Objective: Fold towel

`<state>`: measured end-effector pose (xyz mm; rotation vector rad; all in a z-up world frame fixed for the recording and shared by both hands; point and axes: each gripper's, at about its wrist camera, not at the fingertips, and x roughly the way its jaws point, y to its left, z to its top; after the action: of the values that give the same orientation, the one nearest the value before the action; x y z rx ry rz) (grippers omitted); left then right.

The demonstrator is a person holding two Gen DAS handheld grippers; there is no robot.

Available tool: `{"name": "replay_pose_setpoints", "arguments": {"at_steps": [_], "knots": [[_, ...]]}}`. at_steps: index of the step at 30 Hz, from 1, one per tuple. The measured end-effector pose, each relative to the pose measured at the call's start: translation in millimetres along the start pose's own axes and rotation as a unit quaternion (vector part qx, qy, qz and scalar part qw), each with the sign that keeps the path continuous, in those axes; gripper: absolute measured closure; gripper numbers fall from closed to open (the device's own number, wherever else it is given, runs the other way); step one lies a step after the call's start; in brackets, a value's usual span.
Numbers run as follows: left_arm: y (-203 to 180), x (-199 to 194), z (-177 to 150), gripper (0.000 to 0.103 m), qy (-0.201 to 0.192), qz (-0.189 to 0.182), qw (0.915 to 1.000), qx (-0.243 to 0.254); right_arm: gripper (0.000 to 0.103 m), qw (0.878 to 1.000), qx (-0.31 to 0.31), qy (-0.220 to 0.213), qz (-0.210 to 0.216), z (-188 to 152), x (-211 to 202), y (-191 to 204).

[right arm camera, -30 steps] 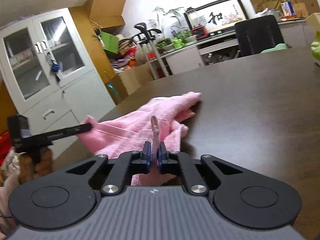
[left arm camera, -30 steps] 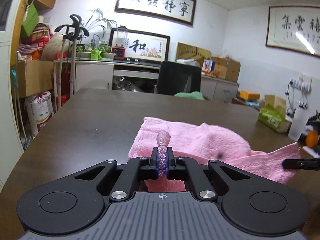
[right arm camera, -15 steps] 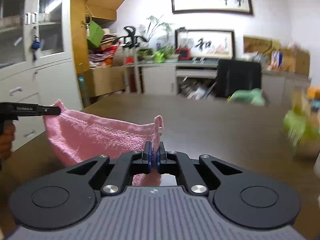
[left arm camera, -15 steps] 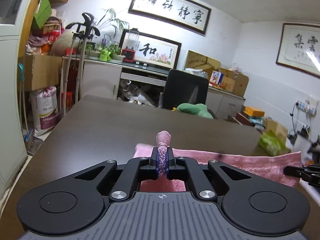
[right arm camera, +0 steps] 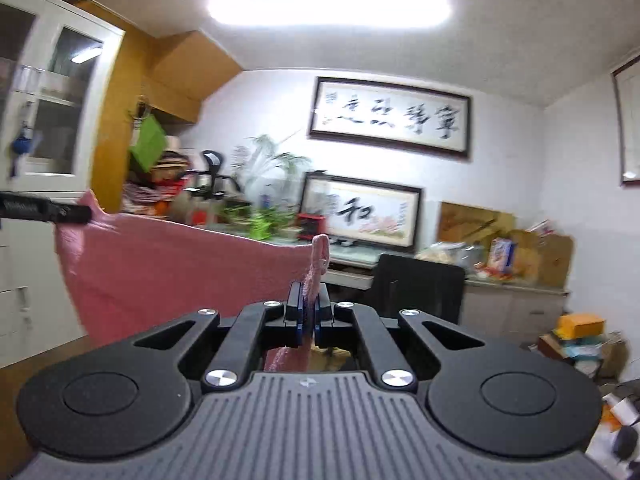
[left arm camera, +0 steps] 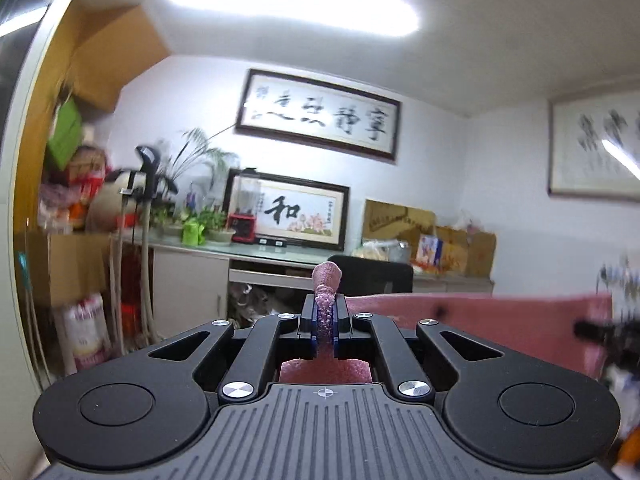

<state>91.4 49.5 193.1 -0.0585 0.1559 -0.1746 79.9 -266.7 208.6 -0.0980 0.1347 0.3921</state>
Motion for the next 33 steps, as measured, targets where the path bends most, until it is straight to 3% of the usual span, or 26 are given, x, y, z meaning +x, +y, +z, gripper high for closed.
{"name": "replay_pose_setpoints", "arguments": {"at_steps": [5,9,10,12,13,15,18,21,23,24,25,26,29,33], "knots": [[-6,-55,-87,0.096,0.064,-0.045,0.9962,0.038,0.098,0.992,0.03,0.081,0.094,-79,-57,20],[-10,-92,-159,0.092,0.158,-0.076,0.9831,0.053,0.091,0.977,0.028,0.176,0.116,-152,-99,43],[-10,-98,-170,0.091,0.174,-0.08,0.9803,0.048,0.091,0.973,0.034,0.196,0.116,-168,-110,45],[-6,-110,-180,0.086,0.186,-0.079,0.9787,0.035,0.082,0.968,0.057,0.213,0.123,-181,-125,42],[-2,-117,-181,0.08,0.185,-0.081,0.9791,0.03,0.077,0.963,0.077,0.222,0.131,-188,-136,37],[5,-129,-180,0.075,0.176,-0.082,0.9806,0.024,0.049,0.964,0.095,0.21,0.131,-188,-158,32],[15,-141,-169,0.07,0.154,-0.093,0.9835,0.019,0.044,0.965,0.128,0.167,0.155,-176,-186,20],[21,-157,-155,0.066,0.126,-0.141,0.982,0.007,0.038,0.963,0.168,0.134,0.163,-159,-192,6],[20,-169,-149,0.059,0.101,-0.162,0.9815,0.012,0.035,0.961,0.189,0.119,0.164,-155,-190,-4],[20,-175,-146,0.05,0.088,-0.172,0.981,0.014,0.034,0.961,0.19,0.119,0.161,-155,-188,-5],[18,-179,-144,0.038,0.075,-0.169,0.9825,0.02,0.033,0.962,0.19,0.12,0.157,-156,-185,-5],[16,-180,-144,0.035,0.068,-0.165,0.9836,0.023,0.032,0.962,0.191,0.122,0.154,-155,-184,-6],[12,-164,-135,0.034,0.067,-0.153,0.9857,0.019,0.031,0.952,0.221,0.13,0.167,-154,-161,-7],[-8,-121,-135,0.038,0.128,-0.103,0.9853,0.045,0.027,0.945,0.239,0.148,0.168,-156,-144,-4]]}}
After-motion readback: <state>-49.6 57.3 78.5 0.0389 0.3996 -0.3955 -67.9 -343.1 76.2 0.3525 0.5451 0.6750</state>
